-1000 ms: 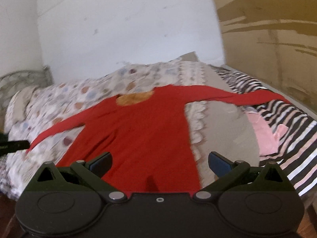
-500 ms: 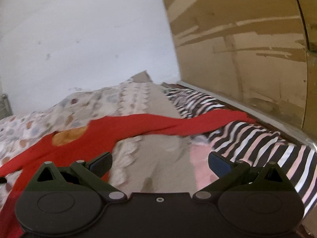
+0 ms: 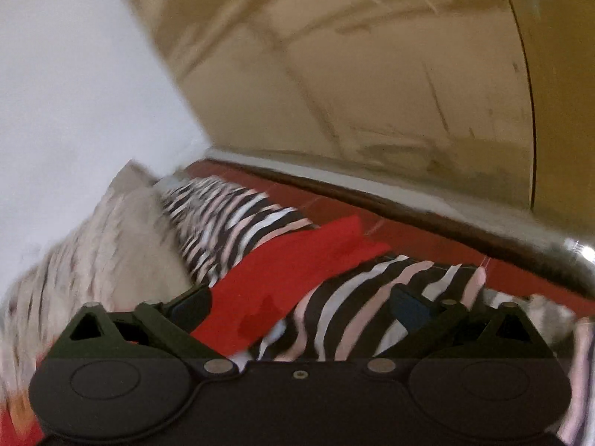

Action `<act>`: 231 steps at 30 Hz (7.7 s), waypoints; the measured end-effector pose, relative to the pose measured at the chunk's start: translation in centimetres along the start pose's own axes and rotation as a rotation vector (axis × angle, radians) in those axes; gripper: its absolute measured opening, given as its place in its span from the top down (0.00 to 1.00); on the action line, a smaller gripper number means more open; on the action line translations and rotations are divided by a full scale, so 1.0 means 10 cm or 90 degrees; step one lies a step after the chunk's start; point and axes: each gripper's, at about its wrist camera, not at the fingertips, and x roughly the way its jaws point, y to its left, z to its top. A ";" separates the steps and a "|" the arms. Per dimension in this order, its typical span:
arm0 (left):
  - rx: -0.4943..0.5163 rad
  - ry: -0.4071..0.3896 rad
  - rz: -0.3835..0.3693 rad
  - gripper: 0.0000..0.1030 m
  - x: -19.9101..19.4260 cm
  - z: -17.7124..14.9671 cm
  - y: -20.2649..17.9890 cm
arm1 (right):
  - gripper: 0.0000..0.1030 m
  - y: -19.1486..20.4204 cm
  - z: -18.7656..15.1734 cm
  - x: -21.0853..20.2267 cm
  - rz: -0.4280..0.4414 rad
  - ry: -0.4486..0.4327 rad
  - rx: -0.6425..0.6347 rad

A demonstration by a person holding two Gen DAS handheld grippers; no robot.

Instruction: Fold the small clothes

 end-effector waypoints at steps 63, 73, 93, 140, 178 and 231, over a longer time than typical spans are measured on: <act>-0.255 -0.123 0.039 0.00 -0.71 0.13 1.49 | 0.90 3.27 -2.53 -2.00 0.530 -0.067 -0.795; -0.261 -0.120 0.040 0.00 -0.79 0.03 1.59 | 0.88 2.89 -3.58 -2.13 0.519 -0.075 -1.043; -0.198 -0.052 -0.008 0.00 -0.29 0.13 1.13 | 0.10 2.29 -3.07 -2.09 0.460 -0.016 -0.943; -0.165 0.000 -0.103 0.01 0.11 -0.10 0.92 | 0.52 2.13 -2.01 -0.43 0.084 -0.024 -0.695; -0.214 -0.014 -0.138 0.00 0.11 -0.16 1.04 | 0.01 2.32 -1.95 -0.82 0.113 -0.144 -0.653; -0.695 -0.087 0.139 0.16 0.59 -0.20 4.14 | 0.00 1.51 -3.30 -1.90 0.264 -0.051 -0.575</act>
